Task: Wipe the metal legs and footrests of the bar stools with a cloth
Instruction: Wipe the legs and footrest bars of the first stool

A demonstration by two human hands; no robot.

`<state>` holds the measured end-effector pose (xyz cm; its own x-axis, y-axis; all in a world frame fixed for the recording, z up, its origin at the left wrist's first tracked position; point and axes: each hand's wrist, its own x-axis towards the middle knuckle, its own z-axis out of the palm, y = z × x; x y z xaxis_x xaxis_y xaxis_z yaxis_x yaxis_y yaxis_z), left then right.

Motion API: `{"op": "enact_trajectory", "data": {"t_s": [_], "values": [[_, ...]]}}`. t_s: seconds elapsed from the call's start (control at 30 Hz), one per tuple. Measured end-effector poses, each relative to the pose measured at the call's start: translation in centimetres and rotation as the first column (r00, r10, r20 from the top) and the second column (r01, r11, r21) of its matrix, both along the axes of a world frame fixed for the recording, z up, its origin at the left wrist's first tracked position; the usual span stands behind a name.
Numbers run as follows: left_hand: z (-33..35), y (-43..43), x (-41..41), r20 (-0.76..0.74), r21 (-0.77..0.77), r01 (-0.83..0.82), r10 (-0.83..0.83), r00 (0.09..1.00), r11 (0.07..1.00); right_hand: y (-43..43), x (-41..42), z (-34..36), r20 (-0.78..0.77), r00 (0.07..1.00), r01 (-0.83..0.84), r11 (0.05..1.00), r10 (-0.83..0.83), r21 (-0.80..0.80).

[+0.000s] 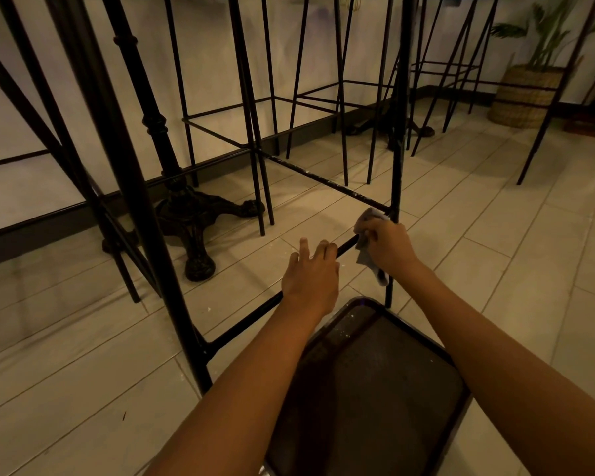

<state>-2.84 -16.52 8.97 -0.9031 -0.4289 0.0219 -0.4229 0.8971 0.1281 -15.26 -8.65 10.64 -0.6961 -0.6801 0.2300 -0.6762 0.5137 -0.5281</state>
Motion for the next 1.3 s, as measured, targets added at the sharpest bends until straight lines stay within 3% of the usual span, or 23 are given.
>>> {"op": "enact_trajectory", "data": {"t_s": [0.37,0.57,0.93,1.3], "values": [[-0.1,0.0,0.2,-0.014,-0.005,0.000,0.000,1.000,1.000,-0.2,0.1,-0.1,0.017,0.997,0.071,0.997,-0.071,-0.005],[-0.1,0.1,0.2,-0.023,-0.005,-0.006,0.006,1.000,1.000,0.1,2.3,-0.3,-0.028,1.000,-0.002,1.000,0.001,-0.024],[-0.2,-0.1,0.3,-0.033,-0.020,0.020,-0.021,0.999,1.000,0.2,-2.2,-0.1,0.021,0.997,0.079,0.997,-0.080,0.018],[0.0,0.2,0.2,-0.044,0.036,-0.011,0.013,0.999,0.999,-0.1,2.2,-0.5,0.002,1.000,0.025,0.999,-0.025,-0.023]]}}
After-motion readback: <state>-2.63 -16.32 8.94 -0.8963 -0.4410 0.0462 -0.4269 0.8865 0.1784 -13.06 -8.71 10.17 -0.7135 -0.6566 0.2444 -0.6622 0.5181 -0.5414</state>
